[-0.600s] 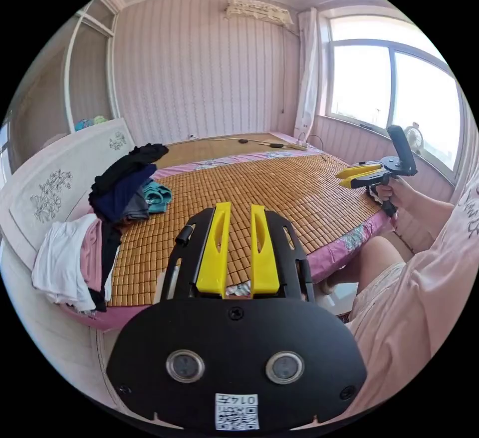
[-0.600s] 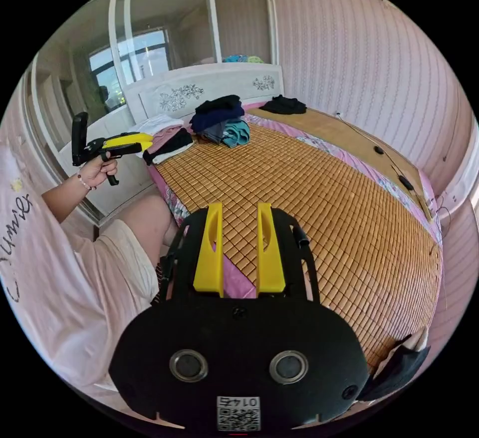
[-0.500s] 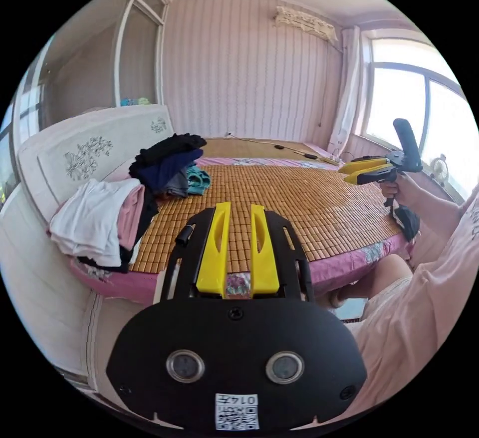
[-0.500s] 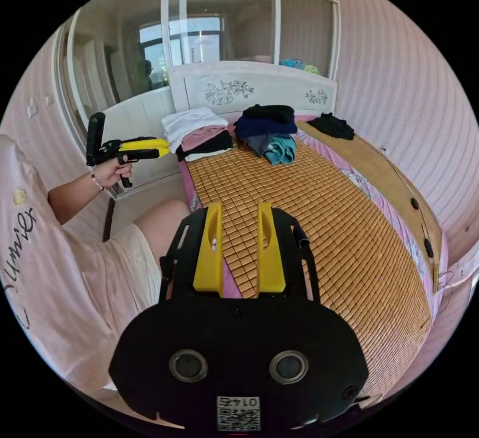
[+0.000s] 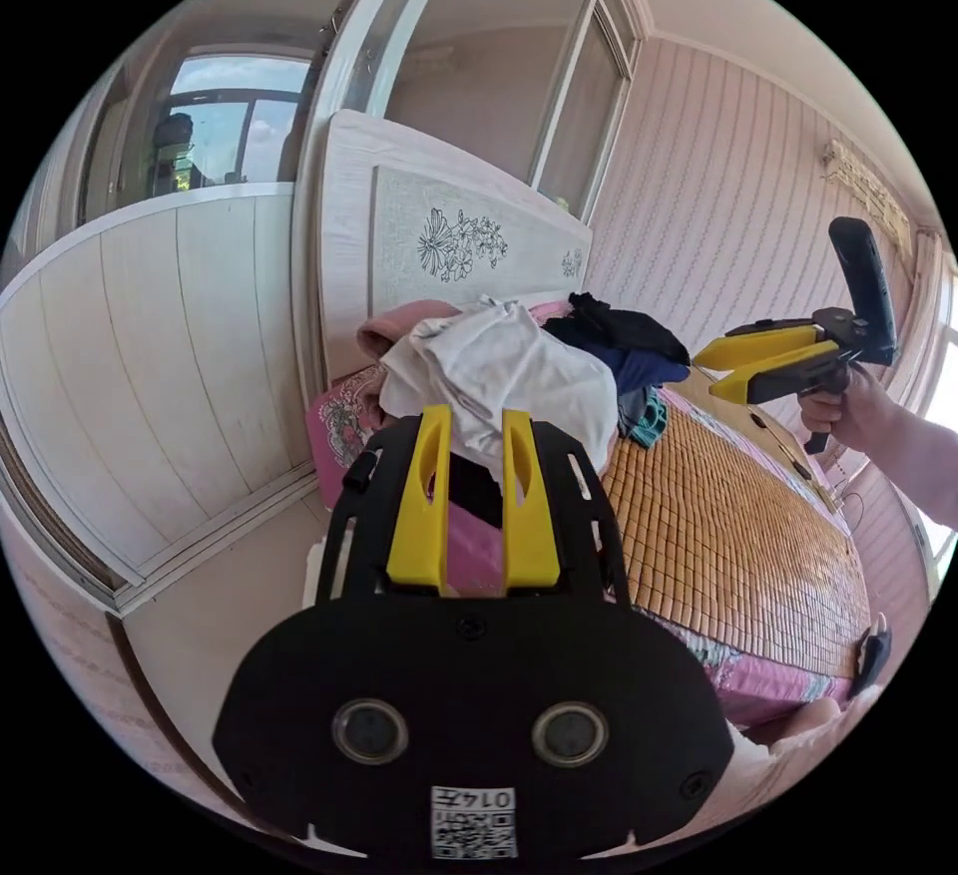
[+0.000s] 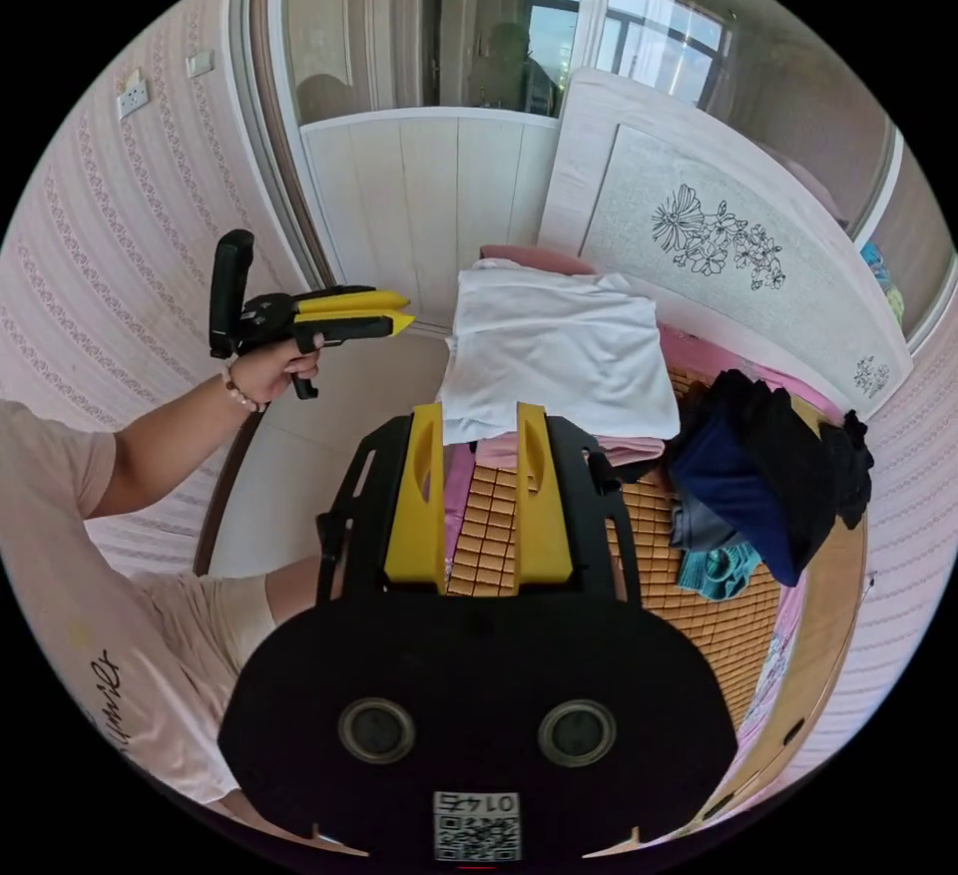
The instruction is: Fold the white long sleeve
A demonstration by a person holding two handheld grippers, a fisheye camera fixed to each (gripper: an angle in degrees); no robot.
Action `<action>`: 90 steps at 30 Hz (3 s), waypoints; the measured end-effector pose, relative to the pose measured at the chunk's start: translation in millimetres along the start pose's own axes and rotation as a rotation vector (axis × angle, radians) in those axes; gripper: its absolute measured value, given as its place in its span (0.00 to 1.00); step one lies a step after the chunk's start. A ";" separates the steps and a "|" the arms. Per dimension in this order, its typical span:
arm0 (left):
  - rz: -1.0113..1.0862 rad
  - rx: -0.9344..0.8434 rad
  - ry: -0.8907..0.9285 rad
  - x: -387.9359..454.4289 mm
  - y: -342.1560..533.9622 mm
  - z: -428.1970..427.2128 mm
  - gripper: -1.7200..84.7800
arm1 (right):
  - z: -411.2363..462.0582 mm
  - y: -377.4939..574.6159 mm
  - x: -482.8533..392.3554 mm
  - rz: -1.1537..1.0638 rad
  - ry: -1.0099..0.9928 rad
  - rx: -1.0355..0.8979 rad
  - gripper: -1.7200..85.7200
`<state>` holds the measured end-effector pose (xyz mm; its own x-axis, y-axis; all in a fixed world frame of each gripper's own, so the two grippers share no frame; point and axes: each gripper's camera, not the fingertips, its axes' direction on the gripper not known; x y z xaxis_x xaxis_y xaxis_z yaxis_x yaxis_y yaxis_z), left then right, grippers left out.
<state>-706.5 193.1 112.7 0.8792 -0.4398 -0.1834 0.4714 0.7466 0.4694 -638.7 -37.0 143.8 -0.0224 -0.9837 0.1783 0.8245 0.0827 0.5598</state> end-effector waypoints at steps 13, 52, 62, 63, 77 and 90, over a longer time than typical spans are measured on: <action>0.314 -0.051 0.113 51.7 -18.7 34.5 0.01 | 129.7 -81.1 92.6 0.317 -0.221 -0.008 0.16; 0.768 -0.107 0.567 543.6 -256.9 117.4 0.03 | -337.0 586.7 42.2 0.984 0.062 0.633 0.02; 0.876 -0.535 0.810 681.8 -51.3 203.5 0.09 | -285.9 838.0 16.2 1.880 0.329 0.253 0.03; 0.937 -0.623 0.798 674.9 -8.5 201.5 0.09 | -285.0 843.8 14.5 1.900 0.330 0.238 0.03; 0.943 -0.933 0.465 633.9 136.7 215.4 0.10 | -320.8 890.1 39.0 1.857 0.399 -0.118 0.12; 0.517 -0.429 0.892 528.8 -45.3 82.9 0.01 | -535.0 891.5 -95.9 1.552 0.207 1.005 0.02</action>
<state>-268.7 -114.7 66.0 0.6304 0.3608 -0.6874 -0.1320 0.9224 0.3630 401.0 45.7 192.8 0.4533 0.0597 0.8894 -0.5663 0.7899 0.2355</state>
